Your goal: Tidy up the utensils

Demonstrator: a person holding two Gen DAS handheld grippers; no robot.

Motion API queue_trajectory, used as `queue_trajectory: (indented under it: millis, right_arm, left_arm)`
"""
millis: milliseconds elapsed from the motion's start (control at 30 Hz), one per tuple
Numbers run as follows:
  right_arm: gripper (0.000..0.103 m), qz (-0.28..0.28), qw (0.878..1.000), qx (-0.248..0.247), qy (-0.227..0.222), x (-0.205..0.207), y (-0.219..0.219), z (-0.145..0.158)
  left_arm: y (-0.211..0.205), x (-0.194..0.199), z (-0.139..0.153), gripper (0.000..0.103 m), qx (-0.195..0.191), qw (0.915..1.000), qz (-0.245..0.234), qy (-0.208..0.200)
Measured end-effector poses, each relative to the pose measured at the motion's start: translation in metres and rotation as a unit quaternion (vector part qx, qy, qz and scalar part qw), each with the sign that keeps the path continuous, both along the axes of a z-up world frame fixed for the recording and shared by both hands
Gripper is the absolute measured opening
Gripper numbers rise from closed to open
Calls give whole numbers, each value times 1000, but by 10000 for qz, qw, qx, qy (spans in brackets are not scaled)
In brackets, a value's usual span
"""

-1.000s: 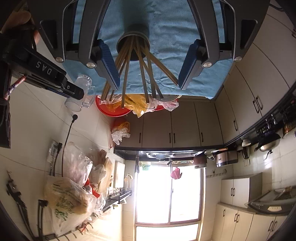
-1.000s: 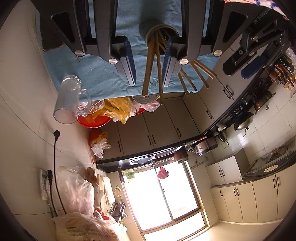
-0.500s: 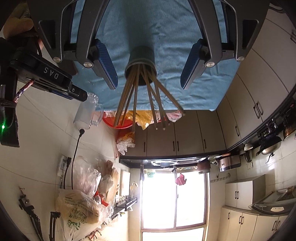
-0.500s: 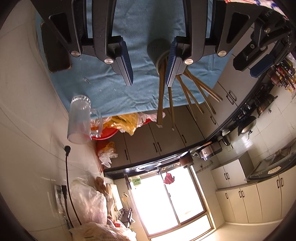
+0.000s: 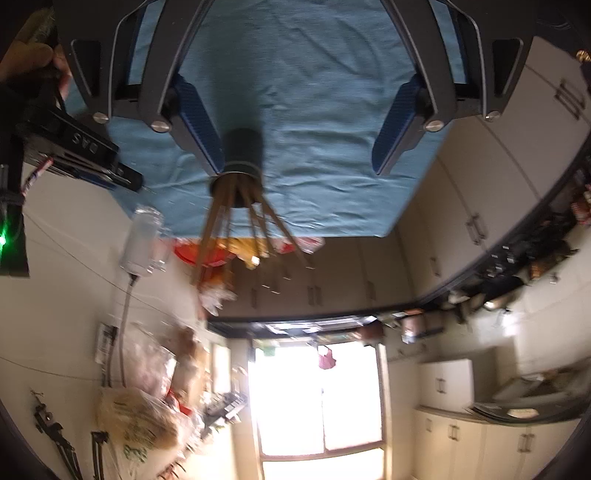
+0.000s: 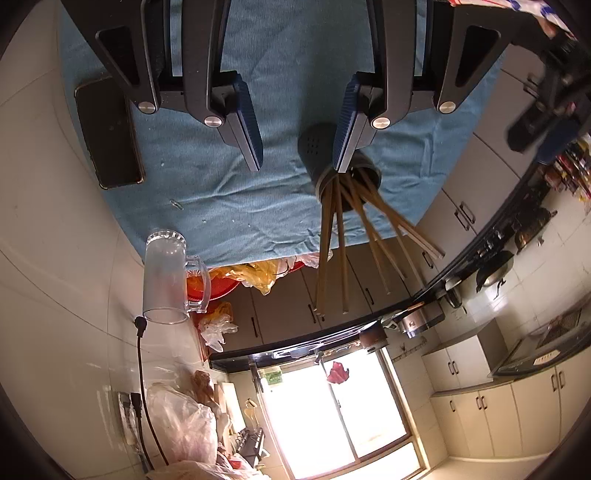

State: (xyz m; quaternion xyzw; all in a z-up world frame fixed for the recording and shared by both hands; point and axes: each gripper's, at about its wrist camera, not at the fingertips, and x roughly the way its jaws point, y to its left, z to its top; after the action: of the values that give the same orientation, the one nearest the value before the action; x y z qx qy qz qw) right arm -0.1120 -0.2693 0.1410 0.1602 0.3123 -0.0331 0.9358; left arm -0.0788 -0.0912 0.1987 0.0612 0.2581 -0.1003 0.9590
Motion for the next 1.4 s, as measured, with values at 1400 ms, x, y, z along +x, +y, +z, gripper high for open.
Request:
queue_trajectory:
  millis: [1400]
  right_arm:
    - [63,-699,9909,-1025,-513,-100,22,-5]
  left_arm:
    - [-4,-68,-19,103,-90,9999,78,-8]
